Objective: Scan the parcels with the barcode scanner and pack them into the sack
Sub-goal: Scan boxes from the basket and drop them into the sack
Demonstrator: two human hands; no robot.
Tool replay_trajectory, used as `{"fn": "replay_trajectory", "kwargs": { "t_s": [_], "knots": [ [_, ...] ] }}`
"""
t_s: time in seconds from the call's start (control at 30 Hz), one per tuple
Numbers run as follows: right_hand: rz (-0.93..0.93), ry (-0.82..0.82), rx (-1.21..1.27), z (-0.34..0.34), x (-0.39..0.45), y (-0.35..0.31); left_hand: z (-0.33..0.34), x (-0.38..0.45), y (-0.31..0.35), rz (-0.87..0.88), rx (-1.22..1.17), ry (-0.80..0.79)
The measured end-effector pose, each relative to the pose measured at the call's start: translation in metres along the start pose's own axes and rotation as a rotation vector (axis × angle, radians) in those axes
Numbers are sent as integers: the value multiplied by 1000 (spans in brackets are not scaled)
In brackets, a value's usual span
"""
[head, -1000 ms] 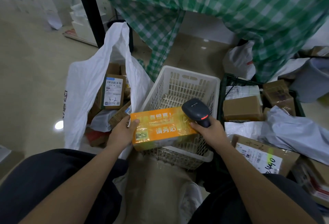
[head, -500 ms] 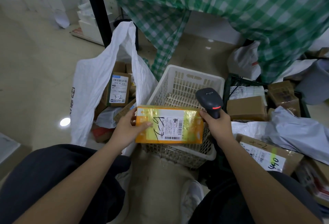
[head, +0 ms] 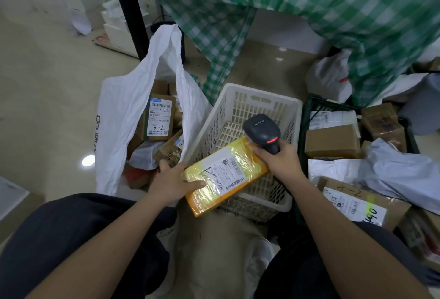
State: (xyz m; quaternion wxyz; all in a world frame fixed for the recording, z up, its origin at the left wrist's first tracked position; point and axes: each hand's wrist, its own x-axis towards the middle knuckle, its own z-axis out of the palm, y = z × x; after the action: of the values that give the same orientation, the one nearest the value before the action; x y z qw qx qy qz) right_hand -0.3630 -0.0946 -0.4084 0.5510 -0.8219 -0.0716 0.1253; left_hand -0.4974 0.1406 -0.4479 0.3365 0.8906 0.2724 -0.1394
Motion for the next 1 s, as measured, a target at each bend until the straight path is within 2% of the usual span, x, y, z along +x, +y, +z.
{"fn": "replay_trajectory", "kwargs": {
  "t_s": [0.07, 0.17, 0.23, 0.4, 0.47, 0.53, 0.6, 0.7, 0.77, 0.9, 1.0],
  "knots": [
    [-21, 14, -63, -1, -8, -1, -5, 0, 5, 35, 87, -9],
    [-44, 144, -169, -9, -19, 3, -6, -3, 12, 51, 85, -83],
    [-34, 161, -175, -12, -23, 5, 3, -6, 17, 35, 106, -119],
    [28, -25, -258, 5, -22, 15, 22, -8, 25, 85, 19, -276],
    [38, -87, -258, 16, -21, 17, 25, -5, 24, 119, -17, -276],
    [36, -95, -261, 24, -20, 15, 27, -5, 28, 120, -148, -242],
    [39, -71, -264, 29, -20, 12, 32, -3, 30, 106, -448, -219],
    [43, -26, -208, 29, -17, 11, 33, -3, 36, -37, -815, -231],
    [48, 5, -134, 25, -14, 10, 31, -2, 41, -69, -844, -172],
    [38, 57, 119, 16, -9, -5, 25, -1, 54, -8, -863, -1],
    [-20, 86, 269, 13, -7, -22, 10, 0, 63, 9, -1088, -27]
  ]
}}
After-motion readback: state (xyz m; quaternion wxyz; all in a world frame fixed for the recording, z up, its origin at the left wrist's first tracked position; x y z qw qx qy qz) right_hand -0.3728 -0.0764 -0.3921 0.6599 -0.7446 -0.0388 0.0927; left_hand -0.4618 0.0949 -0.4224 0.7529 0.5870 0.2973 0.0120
